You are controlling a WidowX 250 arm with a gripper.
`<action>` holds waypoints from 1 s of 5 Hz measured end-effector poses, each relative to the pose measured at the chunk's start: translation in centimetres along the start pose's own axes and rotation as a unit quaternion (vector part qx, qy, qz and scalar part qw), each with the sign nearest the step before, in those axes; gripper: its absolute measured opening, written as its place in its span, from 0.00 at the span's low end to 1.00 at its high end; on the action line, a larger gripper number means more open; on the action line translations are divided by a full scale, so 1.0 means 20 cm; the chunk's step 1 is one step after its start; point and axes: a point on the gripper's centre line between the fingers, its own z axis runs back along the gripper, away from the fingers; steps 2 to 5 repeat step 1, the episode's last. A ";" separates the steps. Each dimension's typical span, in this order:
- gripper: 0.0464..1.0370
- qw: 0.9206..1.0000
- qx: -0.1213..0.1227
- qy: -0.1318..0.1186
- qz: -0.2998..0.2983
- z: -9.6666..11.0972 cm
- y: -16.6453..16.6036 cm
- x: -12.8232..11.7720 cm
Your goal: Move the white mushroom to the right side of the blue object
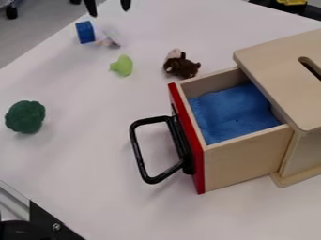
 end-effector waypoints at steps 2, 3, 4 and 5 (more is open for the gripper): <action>0.96 1.000 -0.001 -0.001 -0.001 0.01 0.00 0.00; 0.96 1.000 -0.001 -0.001 -0.001 0.01 0.00 0.00; 0.96 1.000 -0.001 -0.001 -0.001 0.01 0.00 0.00; 0.96 1.000 -0.001 -0.001 -0.001 0.01 0.00 0.00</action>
